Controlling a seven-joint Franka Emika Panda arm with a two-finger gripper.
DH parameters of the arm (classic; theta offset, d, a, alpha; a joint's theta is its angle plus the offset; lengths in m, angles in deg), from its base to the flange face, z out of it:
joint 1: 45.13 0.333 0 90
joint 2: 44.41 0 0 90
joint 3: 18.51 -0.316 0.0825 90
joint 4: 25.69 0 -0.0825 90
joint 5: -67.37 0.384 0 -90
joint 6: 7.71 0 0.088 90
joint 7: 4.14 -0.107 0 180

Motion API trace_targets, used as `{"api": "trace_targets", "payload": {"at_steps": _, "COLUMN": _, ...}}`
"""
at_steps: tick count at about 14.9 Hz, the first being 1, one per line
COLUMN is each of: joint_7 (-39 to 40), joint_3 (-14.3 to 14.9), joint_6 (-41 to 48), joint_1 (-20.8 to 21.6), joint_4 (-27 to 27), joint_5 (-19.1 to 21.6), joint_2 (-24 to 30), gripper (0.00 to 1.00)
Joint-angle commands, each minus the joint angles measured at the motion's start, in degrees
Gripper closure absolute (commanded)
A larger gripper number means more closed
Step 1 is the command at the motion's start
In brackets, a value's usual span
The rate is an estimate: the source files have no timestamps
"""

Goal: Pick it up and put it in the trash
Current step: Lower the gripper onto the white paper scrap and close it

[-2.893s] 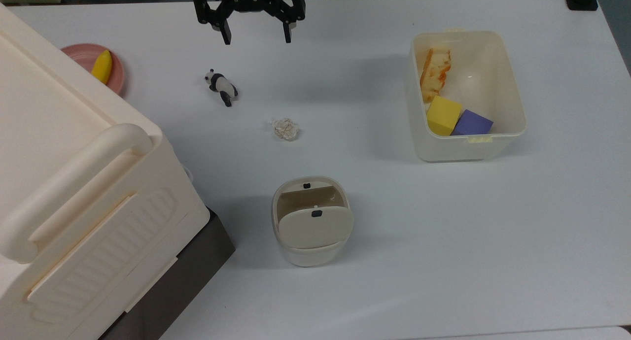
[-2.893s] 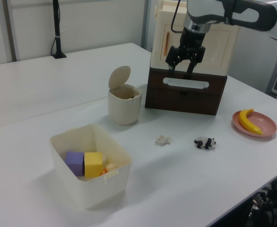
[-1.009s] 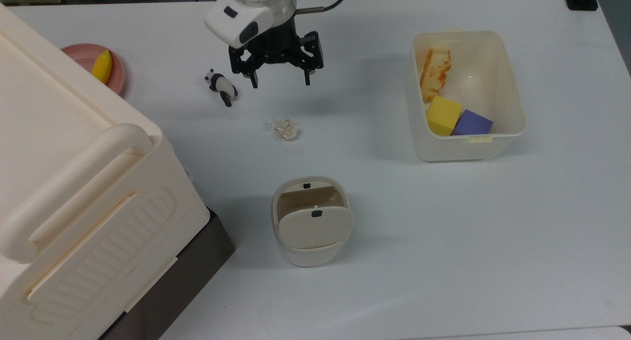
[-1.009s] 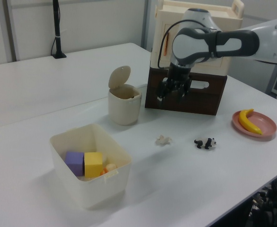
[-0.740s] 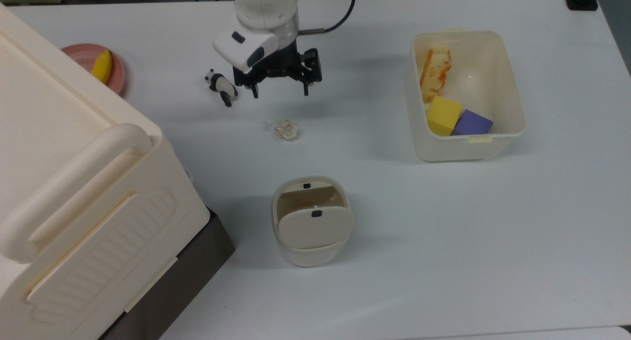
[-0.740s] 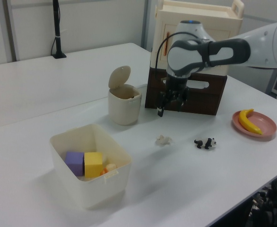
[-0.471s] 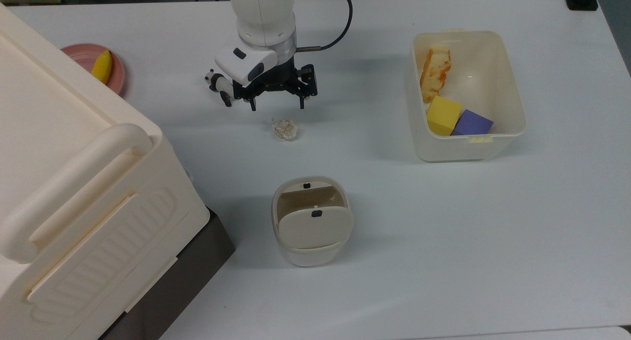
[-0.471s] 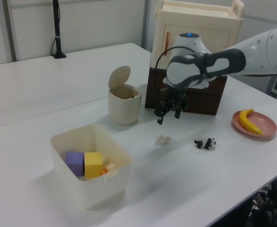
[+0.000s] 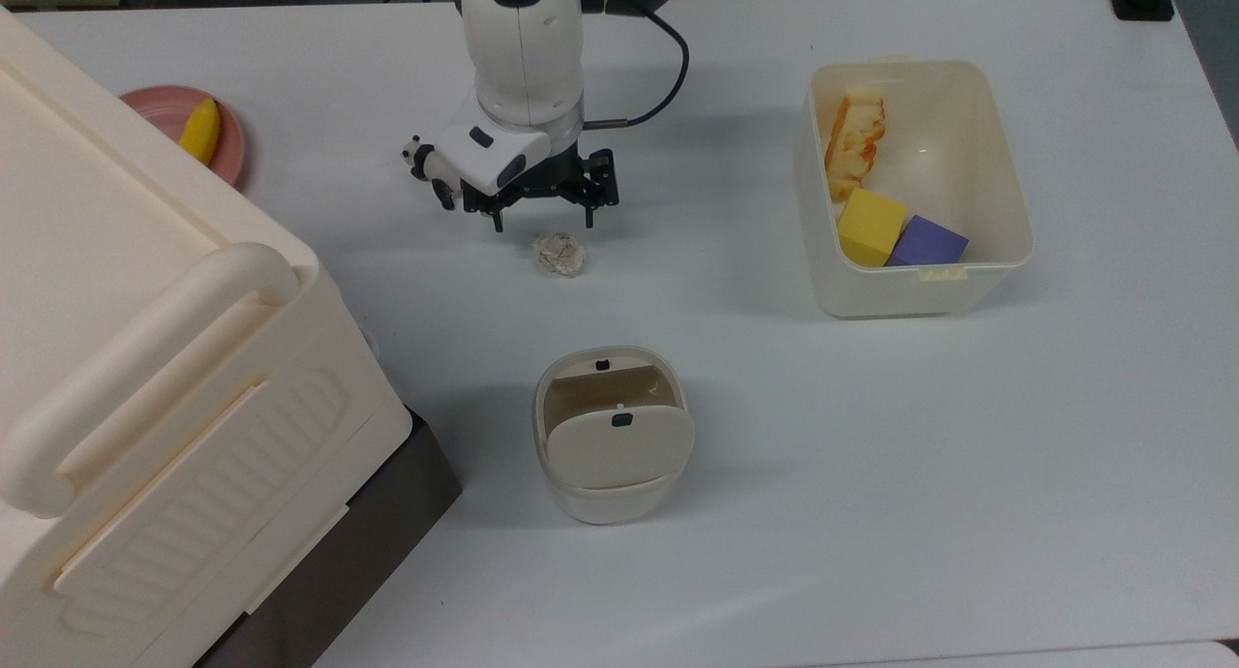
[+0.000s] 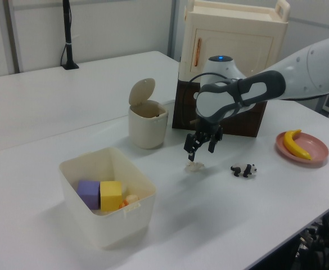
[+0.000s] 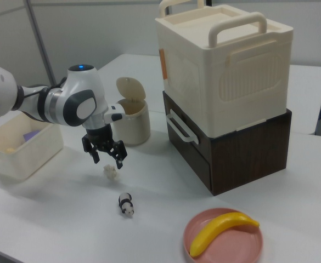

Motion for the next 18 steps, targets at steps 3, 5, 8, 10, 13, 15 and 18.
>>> {"api": "trace_targets", "payload": {"at_steps": 3, "joint_7": 0.55, "joint_3": 0.30, "joint_6": -1.62, "joint_1": 0.82, "joint_4": -0.64, "joint_5": -1.65, "joint_2": -2.58, "gripper": 0.00}}
{"api": "trace_targets", "payload": {"at_steps": 5, "joint_7": 0.55, "joint_3": 0.30, "joint_6": -1.71, "joint_1": 1.61, "joint_4": -0.91, "joint_5": -1.73, "joint_2": -3.11, "gripper": 0.00}}
{"api": "trace_targets", "payload": {"at_steps": 8, "joint_7": 0.46, "joint_3": 0.30, "joint_6": -1.71, "joint_1": 1.61, "joint_4": -1.70, "joint_5": -2.26, "joint_2": -3.81, "gripper": 0.36}}
{"api": "trace_targets", "payload": {"at_steps": 10, "joint_7": 0.37, "joint_3": 0.30, "joint_6": -1.71, "joint_1": 1.61, "joint_4": -3.19, "joint_5": -2.26, "joint_2": -4.96, "gripper": 0.48}}
{"api": "trace_targets", "payload": {"at_steps": 13, "joint_7": 0.63, "joint_3": 0.30, "joint_6": -1.71, "joint_1": 1.61, "joint_4": -4.51, "joint_5": -2.26, "joint_2": -6.63, "gripper": 0.66}}
{"api": "trace_targets", "payload": {"at_steps": 15, "joint_7": 2.90, "joint_3": 0.30, "joint_6": -1.71, "joint_1": 1.44, "joint_4": -4.60, "joint_5": -2.00, "joint_2": -6.72, "gripper": 1.00}}
{"api": "trace_targets", "payload": {"at_steps": 18, "joint_7": 3.71, "joint_3": 0.21, "joint_6": -1.71, "joint_1": 1.44, "joint_4": -4.60, "joint_5": -1.91, "joint_2": -6.63, "gripper": 1.00}}
